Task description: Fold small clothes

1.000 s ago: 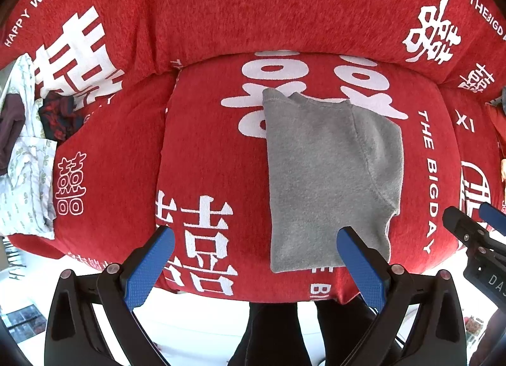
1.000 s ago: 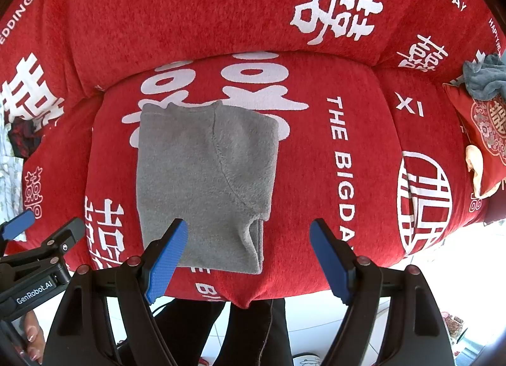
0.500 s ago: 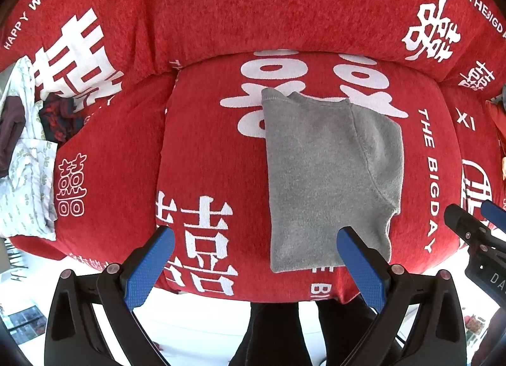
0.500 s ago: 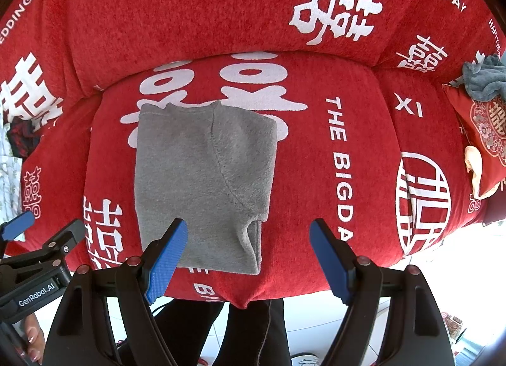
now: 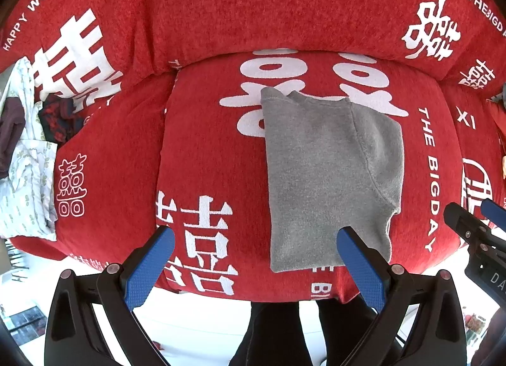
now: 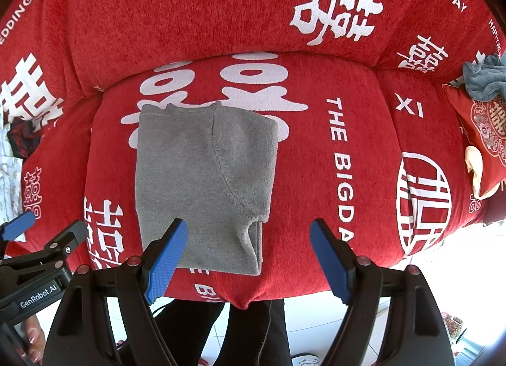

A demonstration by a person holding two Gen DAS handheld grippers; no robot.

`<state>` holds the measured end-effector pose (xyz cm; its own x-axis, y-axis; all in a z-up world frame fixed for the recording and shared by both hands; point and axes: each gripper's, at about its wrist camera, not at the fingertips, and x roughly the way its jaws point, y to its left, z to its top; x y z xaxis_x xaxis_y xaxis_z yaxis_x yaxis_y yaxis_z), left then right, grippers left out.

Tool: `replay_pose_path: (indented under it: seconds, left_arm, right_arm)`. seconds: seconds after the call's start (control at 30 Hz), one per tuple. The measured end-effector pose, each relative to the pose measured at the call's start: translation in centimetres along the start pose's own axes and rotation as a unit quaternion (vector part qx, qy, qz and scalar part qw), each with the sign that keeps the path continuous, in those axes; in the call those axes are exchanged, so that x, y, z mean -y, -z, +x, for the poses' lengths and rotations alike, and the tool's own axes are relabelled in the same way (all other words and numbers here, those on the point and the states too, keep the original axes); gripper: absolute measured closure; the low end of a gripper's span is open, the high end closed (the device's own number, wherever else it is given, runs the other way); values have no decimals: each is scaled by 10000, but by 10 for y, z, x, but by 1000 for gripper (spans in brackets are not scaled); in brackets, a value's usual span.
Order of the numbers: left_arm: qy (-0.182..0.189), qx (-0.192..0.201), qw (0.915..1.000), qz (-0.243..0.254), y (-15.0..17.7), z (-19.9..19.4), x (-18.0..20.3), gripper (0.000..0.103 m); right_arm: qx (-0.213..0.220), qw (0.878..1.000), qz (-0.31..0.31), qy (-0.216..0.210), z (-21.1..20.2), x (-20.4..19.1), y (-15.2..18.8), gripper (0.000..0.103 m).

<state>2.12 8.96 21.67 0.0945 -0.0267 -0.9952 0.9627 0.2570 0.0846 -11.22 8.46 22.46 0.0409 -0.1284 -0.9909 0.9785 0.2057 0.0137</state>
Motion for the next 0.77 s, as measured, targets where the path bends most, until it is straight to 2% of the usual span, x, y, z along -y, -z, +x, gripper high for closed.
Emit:
replay_pose_path:
  seconds: [0.43, 0.77]
  left_arm:
    - [-132, 0, 9999, 30, 0, 4, -2, 0]
    - [-18, 63, 9999, 120, -1, 2, 2, 0]
  right_arm:
    - [-23, 10000, -13, -12, 2, 0, 1, 21]
    - [-69, 10000, -31, -2, 5, 0, -2, 21]
